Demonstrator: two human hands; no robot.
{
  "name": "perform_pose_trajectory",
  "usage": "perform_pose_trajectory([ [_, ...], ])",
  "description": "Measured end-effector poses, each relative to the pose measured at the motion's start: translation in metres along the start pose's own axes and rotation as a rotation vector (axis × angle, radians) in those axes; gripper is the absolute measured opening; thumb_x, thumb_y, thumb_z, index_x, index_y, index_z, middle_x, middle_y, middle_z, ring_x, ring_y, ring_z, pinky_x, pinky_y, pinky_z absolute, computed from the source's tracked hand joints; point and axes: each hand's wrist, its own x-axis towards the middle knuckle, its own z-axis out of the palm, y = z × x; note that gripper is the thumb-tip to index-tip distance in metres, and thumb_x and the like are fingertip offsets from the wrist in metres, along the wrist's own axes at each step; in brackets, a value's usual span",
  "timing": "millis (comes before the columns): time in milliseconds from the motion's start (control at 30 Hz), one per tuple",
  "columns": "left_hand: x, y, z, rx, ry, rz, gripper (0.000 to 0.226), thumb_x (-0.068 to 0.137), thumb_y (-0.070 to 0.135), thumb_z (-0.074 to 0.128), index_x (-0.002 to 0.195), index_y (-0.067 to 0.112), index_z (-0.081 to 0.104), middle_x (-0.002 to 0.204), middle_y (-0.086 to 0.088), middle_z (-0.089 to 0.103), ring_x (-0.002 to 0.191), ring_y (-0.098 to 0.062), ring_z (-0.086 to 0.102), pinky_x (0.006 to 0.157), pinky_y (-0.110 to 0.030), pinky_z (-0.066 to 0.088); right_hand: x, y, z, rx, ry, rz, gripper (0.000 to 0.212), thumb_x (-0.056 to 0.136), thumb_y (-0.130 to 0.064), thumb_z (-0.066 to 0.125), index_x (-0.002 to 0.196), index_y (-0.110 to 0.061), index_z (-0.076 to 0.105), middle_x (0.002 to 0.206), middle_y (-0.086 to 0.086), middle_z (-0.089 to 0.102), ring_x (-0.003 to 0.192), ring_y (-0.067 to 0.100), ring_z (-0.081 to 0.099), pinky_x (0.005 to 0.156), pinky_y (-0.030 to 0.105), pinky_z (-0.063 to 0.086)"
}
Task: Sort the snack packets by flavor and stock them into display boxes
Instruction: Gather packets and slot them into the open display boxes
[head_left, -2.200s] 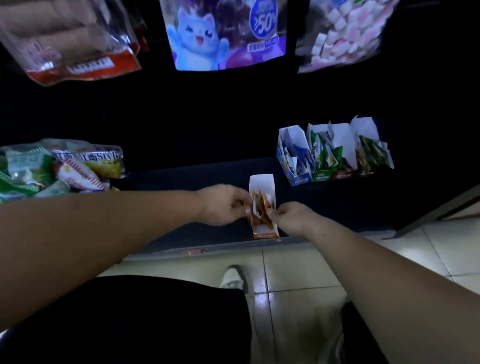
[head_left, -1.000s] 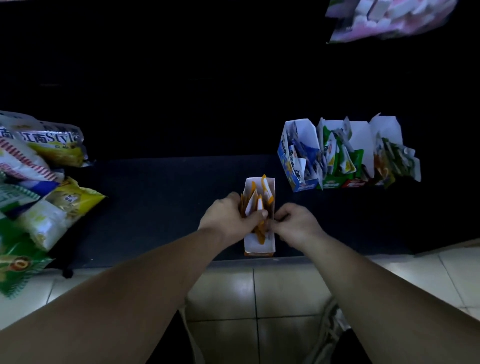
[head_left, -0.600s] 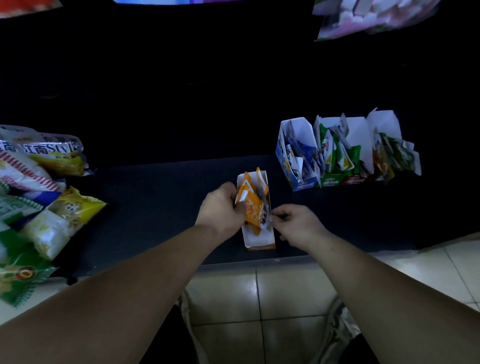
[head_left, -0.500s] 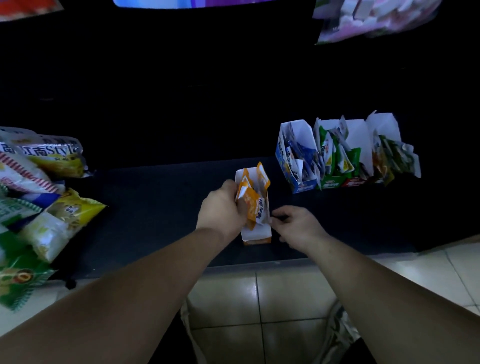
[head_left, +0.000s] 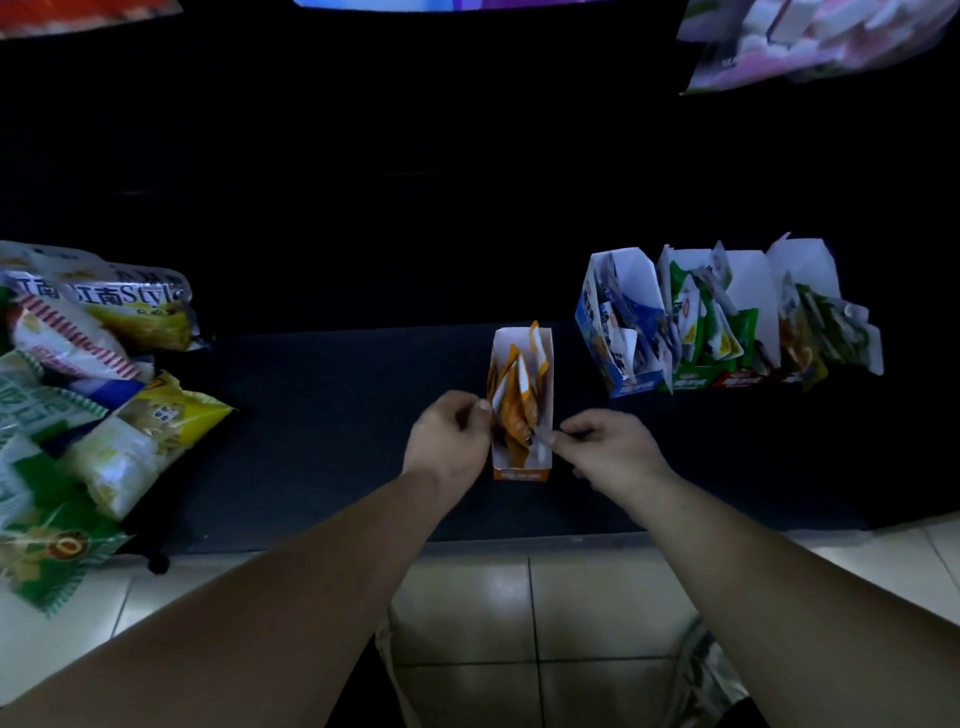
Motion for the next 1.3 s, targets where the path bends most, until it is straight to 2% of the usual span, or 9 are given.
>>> perform_pose_trajectory([
  [167, 0.004, -0.008, -0.002, -0.024, -0.058, 0.000, 0.021, 0.107, 0.037, 0.050, 0.110, 0.028, 0.069, 0.096, 0.007, 0.070, 0.087, -0.009, 0.064, 0.074, -0.027, 0.052, 0.004, -0.008, 0.013, 0.027, 0.068, 0.000, 0.041, 0.076, -0.043, 0.088, 0.109, -0.030, 0.067, 0.104, -0.004, 0.070, 0.100, 0.013, 0.068, 0.087, 0.032, 0.058],
  [267, 0.008, -0.006, -0.001, 0.004, -0.017, 0.007, 0.031, 0.107, 0.045, 0.047, 0.100, 0.025, 0.069, 0.084, 0.000, 0.068, 0.074, -0.016, 0.062, 0.066, -0.032, 0.051, 0.009, -0.015, 0.017, 0.000, 0.073, -0.013, 0.065, 0.077, -0.038, 0.088, 0.135, -0.027, 0.060, 0.139, 0.001, 0.060, 0.129, 0.019, 0.056, 0.102, 0.034, 0.050],
  [367, 0.011, 0.000, 0.006, -0.032, -0.004, 0.000, 0.034, 0.106, 0.048, 0.047, 0.101, 0.023, 0.070, 0.090, -0.003, 0.072, 0.084, -0.021, 0.069, 0.074, -0.039, 0.057, 0.015, -0.016, 0.020, 0.043, -0.019, -0.029, 0.087, 0.076, -0.038, 0.089, 0.151, -0.032, 0.045, 0.151, -0.003, 0.052, 0.140, 0.020, 0.048, 0.110, 0.039, 0.045],
  [500, 0.012, 0.011, 0.013, -0.248, -0.094, -0.073, 0.030, 0.106, 0.043, 0.052, 0.115, 0.020, 0.068, 0.102, -0.001, 0.075, 0.087, -0.010, 0.072, 0.070, -0.020, 0.059, 0.019, -0.012, 0.024, 0.100, -0.167, -0.044, 0.067, 0.072, -0.028, 0.091, 0.125, -0.050, 0.058, 0.124, -0.015, 0.069, 0.119, 0.009, 0.062, 0.104, 0.036, 0.050],
  [633, 0.007, 0.010, 0.015, -0.303, -0.114, -0.125, 0.024, 0.104, 0.039, 0.059, 0.107, 0.020, 0.072, 0.105, -0.004, 0.077, 0.100, -0.019, 0.073, 0.094, -0.042, 0.061, 0.017, -0.003, 0.030, 0.083, -0.079, -0.007, 0.065, 0.070, -0.033, 0.091, 0.127, -0.041, 0.061, 0.111, -0.010, 0.075, 0.106, 0.011, 0.069, 0.098, 0.042, 0.057],
  [800, -0.016, 0.000, 0.006, -0.332, -0.151, -0.194, 0.023, 0.101, 0.044, 0.061, 0.105, 0.024, 0.073, 0.104, -0.003, 0.078, 0.098, -0.021, 0.075, 0.091, -0.042, 0.061, -0.005, 0.005, 0.030, -0.038, -0.004, -0.035, 0.033, 0.084, -0.033, 0.083, 0.109, -0.039, 0.062, 0.096, -0.011, 0.070, 0.094, 0.008, 0.067, 0.076, 0.026, 0.054],
  [933, -0.031, -0.007, -0.006, -0.331, -0.234, -0.196, 0.018, 0.097, 0.035, 0.069, 0.115, 0.032, 0.070, 0.109, 0.007, 0.076, 0.101, -0.008, 0.071, 0.087, -0.027, 0.058, -0.018, 0.013, 0.037, -0.055, -0.065, -0.069, 0.057, 0.084, -0.027, 0.083, 0.134, -0.037, 0.058, 0.105, -0.013, 0.068, 0.102, 0.008, 0.065, 0.081, 0.021, 0.051],
  [1133, -0.030, -0.016, -0.011, -0.192, -0.364, -0.127, 0.057, 0.084, 0.011, 0.081, 0.129, 0.039, 0.061, 0.104, 0.012, 0.078, 0.096, -0.001, 0.073, 0.089, -0.024, 0.058, -0.017, 0.015, 0.030, -0.122, -0.155, -0.051, 0.093, 0.072, -0.021, 0.093, 0.147, -0.041, 0.043, 0.121, -0.012, 0.066, 0.116, 0.010, 0.059, 0.088, 0.024, 0.048],
  [1300, -0.024, -0.012, -0.013, -0.080, -0.330, -0.036, 0.042, 0.088, 0.006, 0.076, 0.105, 0.043, 0.068, 0.099, 0.005, 0.078, 0.092, -0.007, 0.075, 0.084, -0.025, 0.061, -0.013, 0.013, 0.032, -0.203, -0.032, -0.111, 0.060, 0.085, -0.032, 0.082, 0.137, -0.035, 0.051, 0.116, -0.007, 0.067, 0.108, 0.014, 0.063, 0.084, 0.029, 0.051],
])
